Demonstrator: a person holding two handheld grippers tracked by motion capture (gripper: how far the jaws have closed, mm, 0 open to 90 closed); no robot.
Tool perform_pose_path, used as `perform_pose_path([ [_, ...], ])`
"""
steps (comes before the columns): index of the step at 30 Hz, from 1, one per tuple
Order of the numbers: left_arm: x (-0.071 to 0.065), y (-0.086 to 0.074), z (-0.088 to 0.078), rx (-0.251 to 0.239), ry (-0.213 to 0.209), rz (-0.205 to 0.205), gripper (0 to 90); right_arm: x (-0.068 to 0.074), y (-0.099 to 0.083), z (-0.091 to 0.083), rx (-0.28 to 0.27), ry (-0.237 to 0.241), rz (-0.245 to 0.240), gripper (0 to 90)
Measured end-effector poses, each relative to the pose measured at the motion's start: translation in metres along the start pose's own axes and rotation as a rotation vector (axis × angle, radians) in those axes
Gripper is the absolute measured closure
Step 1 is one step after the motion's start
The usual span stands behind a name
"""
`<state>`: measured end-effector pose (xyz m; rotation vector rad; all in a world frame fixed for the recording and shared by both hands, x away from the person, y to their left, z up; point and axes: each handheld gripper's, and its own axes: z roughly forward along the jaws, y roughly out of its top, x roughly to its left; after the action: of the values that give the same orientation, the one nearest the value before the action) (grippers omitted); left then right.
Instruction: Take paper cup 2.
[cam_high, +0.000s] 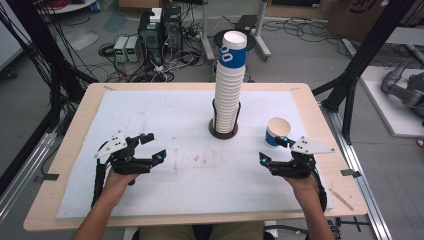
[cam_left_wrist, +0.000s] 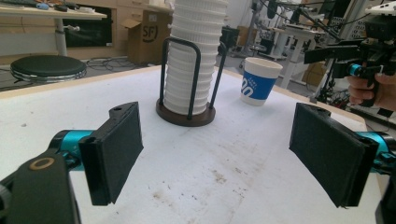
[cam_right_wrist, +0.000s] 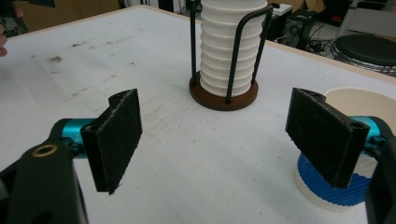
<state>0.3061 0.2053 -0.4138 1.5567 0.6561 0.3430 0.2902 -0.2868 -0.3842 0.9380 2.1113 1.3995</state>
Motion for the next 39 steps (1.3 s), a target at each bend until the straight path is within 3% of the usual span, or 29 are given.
perform_pose_path([
  [18, -0.003, 0.006, 0.007, 0.006, 0.000, 0.012, 17.0, -0.003, -0.003, -0.001, -0.003, 0.014, -0.002, 18.9],
  [24, -0.002, 0.016, 0.011, -0.008, 0.001, 0.010, 17.0, -0.004, -0.004, -0.005, -0.010, 0.014, 0.009, 18.9],
  [33, -0.004, 0.011, 0.013, 0.011, -0.008, 0.013, 17.0, -0.003, -0.001, -0.002, -0.015, 0.038, 0.025, 18.9],
  [39, 0.000, 0.030, 0.019, -0.008, -0.019, 0.011, 17.0, -0.003, -0.002, -0.001, -0.002, 0.037, 0.023, 18.9],
])
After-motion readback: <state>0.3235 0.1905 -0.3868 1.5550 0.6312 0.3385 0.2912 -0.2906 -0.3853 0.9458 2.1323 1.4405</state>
